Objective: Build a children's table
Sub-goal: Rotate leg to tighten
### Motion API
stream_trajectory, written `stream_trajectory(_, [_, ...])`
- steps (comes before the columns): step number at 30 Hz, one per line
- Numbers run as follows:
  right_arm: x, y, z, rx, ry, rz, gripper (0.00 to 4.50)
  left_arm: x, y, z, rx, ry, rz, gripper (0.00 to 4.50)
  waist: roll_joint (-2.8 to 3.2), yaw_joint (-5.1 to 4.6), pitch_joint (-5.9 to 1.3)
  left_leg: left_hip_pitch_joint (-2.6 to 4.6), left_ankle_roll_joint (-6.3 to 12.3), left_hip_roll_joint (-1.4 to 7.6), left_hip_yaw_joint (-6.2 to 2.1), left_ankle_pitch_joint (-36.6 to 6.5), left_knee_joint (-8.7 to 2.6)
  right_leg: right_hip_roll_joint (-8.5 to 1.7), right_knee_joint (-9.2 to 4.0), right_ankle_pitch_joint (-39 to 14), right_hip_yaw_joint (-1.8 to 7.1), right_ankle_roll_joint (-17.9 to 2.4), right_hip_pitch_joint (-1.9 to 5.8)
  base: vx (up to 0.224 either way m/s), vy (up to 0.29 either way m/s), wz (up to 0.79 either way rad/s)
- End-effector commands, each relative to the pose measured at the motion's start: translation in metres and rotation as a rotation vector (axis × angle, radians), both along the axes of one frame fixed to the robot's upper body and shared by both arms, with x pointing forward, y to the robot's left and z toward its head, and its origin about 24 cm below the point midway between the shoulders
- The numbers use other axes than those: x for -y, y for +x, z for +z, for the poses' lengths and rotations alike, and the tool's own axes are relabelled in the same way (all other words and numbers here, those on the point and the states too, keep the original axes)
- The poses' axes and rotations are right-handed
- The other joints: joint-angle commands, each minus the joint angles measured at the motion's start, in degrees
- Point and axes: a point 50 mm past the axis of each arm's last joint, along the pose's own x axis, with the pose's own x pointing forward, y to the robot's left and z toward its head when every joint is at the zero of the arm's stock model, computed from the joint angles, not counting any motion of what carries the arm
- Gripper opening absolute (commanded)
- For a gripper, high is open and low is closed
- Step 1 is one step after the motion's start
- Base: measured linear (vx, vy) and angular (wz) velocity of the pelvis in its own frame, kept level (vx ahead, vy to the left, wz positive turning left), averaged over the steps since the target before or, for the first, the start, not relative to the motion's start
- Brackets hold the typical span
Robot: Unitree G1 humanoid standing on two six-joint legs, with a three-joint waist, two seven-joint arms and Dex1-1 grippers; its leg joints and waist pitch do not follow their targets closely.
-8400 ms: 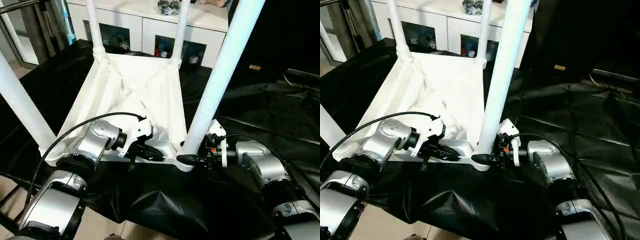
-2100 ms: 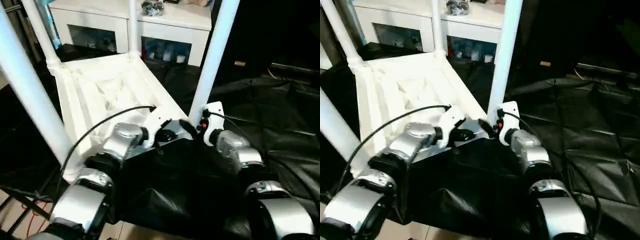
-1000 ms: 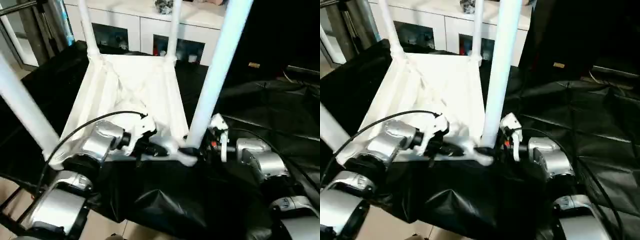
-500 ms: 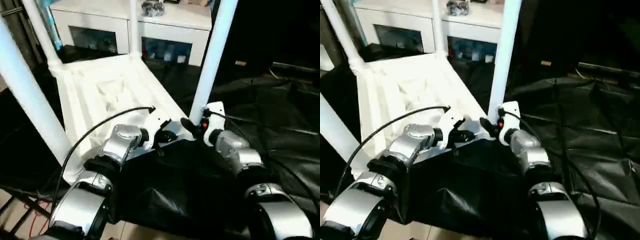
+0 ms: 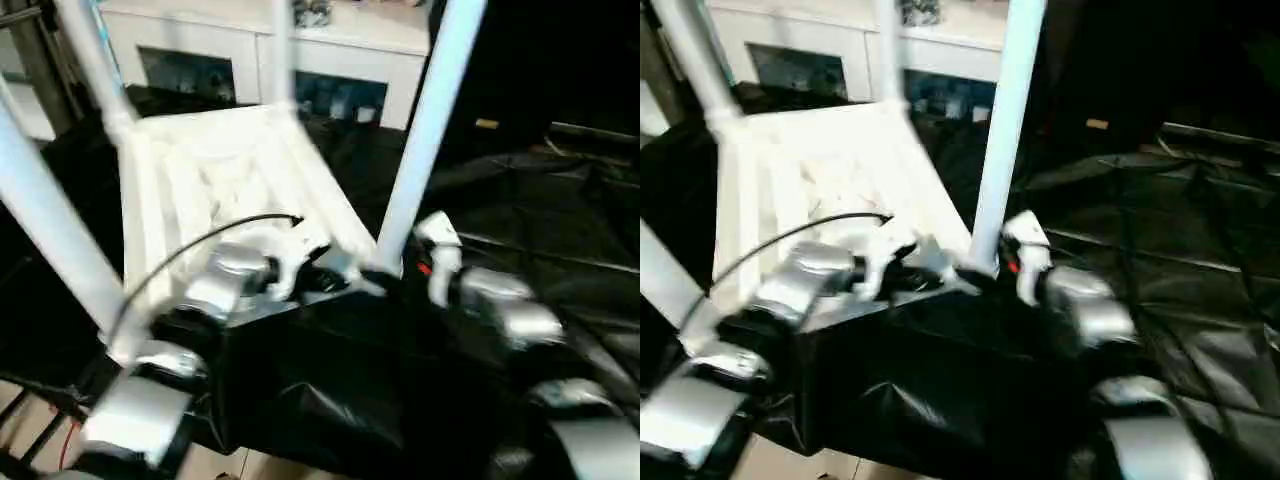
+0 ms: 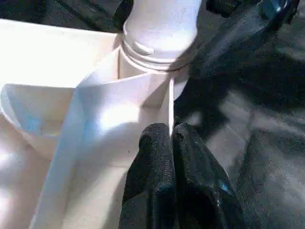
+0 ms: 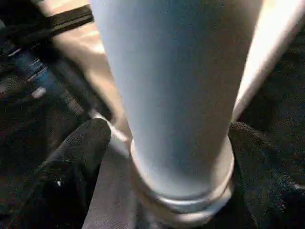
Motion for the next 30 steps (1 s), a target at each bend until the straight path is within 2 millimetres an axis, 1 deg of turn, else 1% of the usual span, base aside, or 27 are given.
stream_trajectory(1, [-0.016,-0.015,-0.015,-0.102,-0.003,0.151,4.10,0.013,-0.006,0.004,-0.012,-0.021,-0.120,0.00,-0.09,0.52,-3.40,0.72,5.92,0.93,0.12,-9.12,-2.90,-2.08,-2.72,-1.06,1.33,-17.11,2.88,0.000,0.000,0.00])
stream_trajectory(2, [-0.015,-0.017,-0.015,-0.106,-0.004,0.174,4.10,0.011,-0.008,0.004,-0.023,-0.022,-0.152,0.00,-0.04,0.70,-3.27,0.80,5.38,1.02,0.11,-9.96,-3.03,-2.18,-2.88,-2.85,1.38,-16.95,2.77,0.000,0.000,0.00])
stream_trajectory(5, [-0.012,-0.020,-0.016,-0.125,-0.018,0.215,4.10,0.006,-0.010,0.006,-0.042,-0.018,-0.191,0.00,0.03,0.85,-3.15,0.88,3.79,1.12,0.04,-11.59,-3.25,-2.23,-3.07,-5.60,1.44,-16.38,2.67,0.000,0.000,0.00])
stream_trajectory(6, [-0.012,-0.022,-0.016,-0.134,-0.019,0.235,4.10,0.004,-0.009,0.007,-0.041,-0.013,-0.195,0.00,0.32,0.89,-3.15,0.93,3.50,1.10,0.02,-11.74,-3.25,-2.21,-3.07,-5.66,1.47,-16.28,2.68,0.000,0.000,0.00])
stream_trajectory(7, [-0.012,-0.023,-0.016,-0.143,-0.013,0.243,4.10,0.004,-0.009,0.007,-0.040,-0.011,-0.196,0.00,0.17,0.95,-3.15,1.02,3.21,1.09,0.06,-11.91,-3.27,-2.15,-3.10,-5.62,1.49,-16.17,2.65,0.000,0.000,0.00])
stream_trajectory(8, [-0.011,-0.023,-0.016,-0.146,-0.012,0.245,3.95,0.004,-0.009,0.007,-0.040,-0.011,-0.197,0.00,0.12,1.04,-3.19,1.01,3.02,1.09,0.06,-11.87,-3.28,-2.21,-3.06,-5.51,1.51,-16.15,2.69,0.000,0.000,0.00])
stream_trajectory(9, [-0.012,-0.025,-0.016,-0.148,-0.006,0.255,3.85,0.003,-0.009,0.007,-0.047,-0.007,-0.203,0.00,0.19,1.09,-3.21,1.01,2.91,1.08,0.04,-11.83,-3.29,-2.23,-3.04,-5.47,1.51,-16.17,2.70,0.000,0.000,0.00])
stream_trajectory(11, [-0.013,-0.026,-0.016,-0.160,0.004,0.263,3.76,0.003,-0.010,0.007,-0.049,-0.006,-0.209,0.00,0.07,1.21,-3.25,0.94,2.89,1.02,0.02,-11.16,-3.26,-2.21,-2.97,-4.83,1.51,-16.05,2.79,0.000,0.000,0.00])
stream_trajectory(14, [-0.014,-0.027,-0.016,-0.166,0.011,0.272,3.40,0.002,-0.010,0.007,-0.052,-0.007,-0.213,0.00,0.08,1.49,-3.31,0.95,3.05,0.99,0.08,-10.50,-3.17,-2.22,-2.87,-3.87,1.48,-16.26,2.77,0.000,0.000,0.00])
stream_trajectory(17, [-0.014,-0.029,-0.015,-0.177,0.023,0.281,3.30,0.002,-0.011,0.006,-0.057,-0.008,-0.213,0.00,0.13,1.75,-3.35,1.04,2.84,1.01,0.08,-10.35,-3.15,-2.22,-2.83,-3.76,1.51,-16.20,2.77,0.000,0.000,0.00])
stream_trajectory(18, [-0.014,-0.029,-0.015,-0.177,0.023,0.281,3.07,0.002,-0.011,0.006,-0.057,-0.008,-0.213,0.00,0.12,1.83,-3.35,1.08,2.85,1.01,0.10,-10.37,-3.16,-2.21,-2.85,-3.67,1.51,-16.17,2.76,0.000,0.000,0.00])
stream_trajectory(21, [-0.014,-0.030,-0.015,-0.181,0.030,0.279,2.90,0.003,-0.011,0.005,-0.056,-0.010,-0.209,0.00,0.07,2.03,-3.39,1.04,2.91,1.01,0.09,-9.82,-3.11,-2.22,-2.71,-2.89,1.50,-16.16,2.79,0.000,0.000,0.00])
stream_trajectory(23, [-0.016,-0.031,-0.015,-0.189,0.045,0.268,2.75,0.004,-0.010,0.005,-0.044,-0.016,-0.183,0.00,0.03,2.09,-3.39,1.03,2.88,0.99,0.08,-9.75,-3.12,-2.22,-2.70,-2.80,1.49,-16.07,2.81,0.000,0.000,0.00])
stream_trajectory(26, [-0.017,-0.030,-0.015,-0.191,0.060,0.244,2.70,0.007,-0.007,0.005,-0.024,-0.026,-0.142,0.00,0.06,2.16,-3.35,1.14,2.59,1.01,0.09,-10.61,-3.16,-2.26,-2.87,-4.07,1.50,-15.88,2.72,0.000,0.000,0.00])
stream_trajectory(27, [-0.019,-0.027,-0.017,-0.182,0.060,0.191,2.69,0.011,-0.004,0.004,-0.005,-0.030,-0.094,0.00,0.00,2.18,-3.33,1.17,2.50,1.03,0.10,-10.76,-3.18,-2.27,-2.92,-4.37,1.51,-15.82,2.68,0.000,0.000,0.00])
stream_trajectory(28, [-0.021,-0.025,-0.019,-0.172,0.055,0.148,2.67,0.014,-0.002,0.004,0.006,-0.033,-0.061,0.00,0.03,2.21,-3.16,1.24,2.08,1.05,0.11,-11.76,-3.27,-2.33,-3.14,-5.96,1.54,-15.60,2.52,0.000,0.000,0.00])
stream_trajectory(30, [-0.023,-0.019,-0.022,-0.170,0.046,0.063,2.66,0.020,0.001,0.004,0.021,-0.043,-0.007,0.00,-0.05,1.82,-3.01,1.16,0.91,0.95,-0.07,-13.72,-3.51,-2.52,-3.53,-10.01,1.60,-14.60,2.45,0.000,0.000,0.00])
